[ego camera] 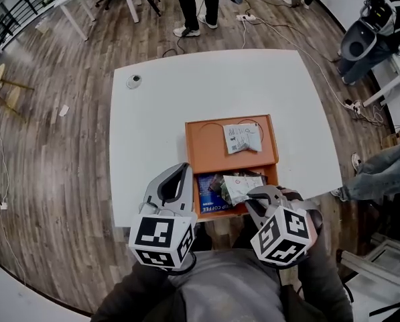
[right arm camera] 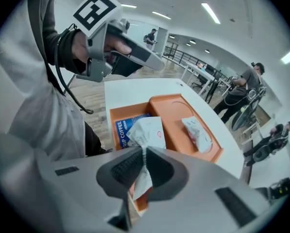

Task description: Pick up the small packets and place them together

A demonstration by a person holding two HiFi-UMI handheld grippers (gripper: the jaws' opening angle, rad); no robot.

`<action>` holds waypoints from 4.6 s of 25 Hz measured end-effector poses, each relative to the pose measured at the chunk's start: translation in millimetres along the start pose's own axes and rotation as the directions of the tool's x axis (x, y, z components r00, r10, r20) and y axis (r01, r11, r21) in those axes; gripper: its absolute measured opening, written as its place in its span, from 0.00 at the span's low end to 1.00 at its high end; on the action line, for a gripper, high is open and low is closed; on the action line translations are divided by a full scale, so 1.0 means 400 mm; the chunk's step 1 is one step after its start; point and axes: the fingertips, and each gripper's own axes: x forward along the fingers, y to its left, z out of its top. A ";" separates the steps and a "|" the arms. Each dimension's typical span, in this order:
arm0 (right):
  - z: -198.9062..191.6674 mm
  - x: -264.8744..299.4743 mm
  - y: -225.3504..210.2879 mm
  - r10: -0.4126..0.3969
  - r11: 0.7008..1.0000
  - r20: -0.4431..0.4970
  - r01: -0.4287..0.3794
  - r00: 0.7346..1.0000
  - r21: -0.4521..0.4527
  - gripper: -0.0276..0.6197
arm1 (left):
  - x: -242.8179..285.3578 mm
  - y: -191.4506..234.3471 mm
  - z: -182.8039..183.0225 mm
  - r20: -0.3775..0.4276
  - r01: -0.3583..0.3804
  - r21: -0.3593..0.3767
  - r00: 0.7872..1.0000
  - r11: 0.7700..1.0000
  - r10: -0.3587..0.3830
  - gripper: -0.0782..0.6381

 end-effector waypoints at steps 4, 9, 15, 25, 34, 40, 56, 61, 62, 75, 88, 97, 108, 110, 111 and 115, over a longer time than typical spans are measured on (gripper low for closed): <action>0.052 -0.047 -0.021 -0.031 0.999 0.046 0.032 0.998 -0.019 0.09 | -0.017 0.001 0.030 0.032 -0.004 0.005 0.999 1.000 0.004 0.10; 0.134 -0.075 -0.103 -0.118 0.990 0.093 0.124 0.989 -0.069 0.09 | -0.014 0.034 0.054 0.065 -0.027 -0.010 0.998 1.000 0.027 0.10; 0.218 -0.033 -0.209 -0.201 0.971 0.084 0.210 0.976 -0.112 0.09 | -0.011 0.089 0.077 0.071 -0.057 -0.026 0.996 0.998 0.058 0.10; 0.241 0.129 -0.259 -0.174 0.977 -0.014 0.170 0.985 -0.131 0.12 | -0.006 0.202 0.030 0.012 -0.125 -0.121 0.992 0.985 0.128 0.10; 0.259 0.179 -0.214 -0.082 0.993 -0.018 0.080 0.997 -0.084 0.28 | -0.028 0.249 0.026 0.023 -0.123 -0.135 0.992 0.983 0.128 0.10; 0.260 0.106 -0.203 -0.140 0.989 0.065 0.143 0.988 -0.035 0.34 | -0.048 0.205 0.031 0.034 -0.093 -0.109 0.995 0.990 0.097 0.10; 0.015 -0.037 -0.145 -0.228 0.954 0.057 0.211 0.972 0.214 0.34 | 0.003 -0.041 0.015 -0.006 0.092 0.013 0.996 0.996 -0.092 0.10; 0.018 0.017 -0.067 -0.100 0.973 0.091 0.078 0.991 0.219 0.34 | 0.015 -0.057 -0.014 -0.035 0.099 0.015 0.994 0.995 -0.099 0.10; 0.022 0.029 -0.054 -0.077 0.976 0.095 0.055 0.993 0.211 0.34 | 0.017 -0.055 -0.019 -0.038 0.096 0.012 0.995 0.995 -0.095 0.10; 0.053 0.180 0.019 0.147 0.976 0.051 -0.153 0.988 0.156 0.48 | 0.002 0.047 -0.053 -0.057 0.000 -0.043 0.998 0.999 -0.003 0.10; 0.016 0.250 0.010 0.179 0.977 -0.039 -0.173 0.983 0.128 0.35 | 0.029 0.107 -0.079 -0.088 -0.030 -0.064 0.996 0.998 0.024 0.10; 0.047 0.225 0.031 0.163 0.983 -0.015 -0.161 0.987 0.084 0.08 | 0.017 0.095 -0.076 -0.083 -0.017 -0.052 0.997 0.998 0.013 0.10; 0.116 0.072 0.061 0.092 0.990 0.125 -0.105 0.988 0.096 0.06 | -0.032 0.042 -0.040 -0.035 0.010 -0.024 0.999 1.000 -0.011 0.10; 0.119 0.043 0.062 0.078 0.990 0.148 -0.094 0.986 0.108 0.06 | -0.038 0.025 -0.032 -0.029 0.019 -0.016 0.999 1.000 -0.019 0.10; 0.121 0.029 0.060 0.069 0.989 0.159 -0.088 0.985 0.115 0.06 | -0.039 0.016 -0.025 -0.022 0.025 -0.010 0.999 1.000 -0.026 0.10; 0.124 -0.016 0.037 0.017 0.991 0.187 -0.041 0.982 0.127 0.06 | -0.034 -0.022 0.015 0.019 0.057 0.019 0.998 0.998 -0.058 0.10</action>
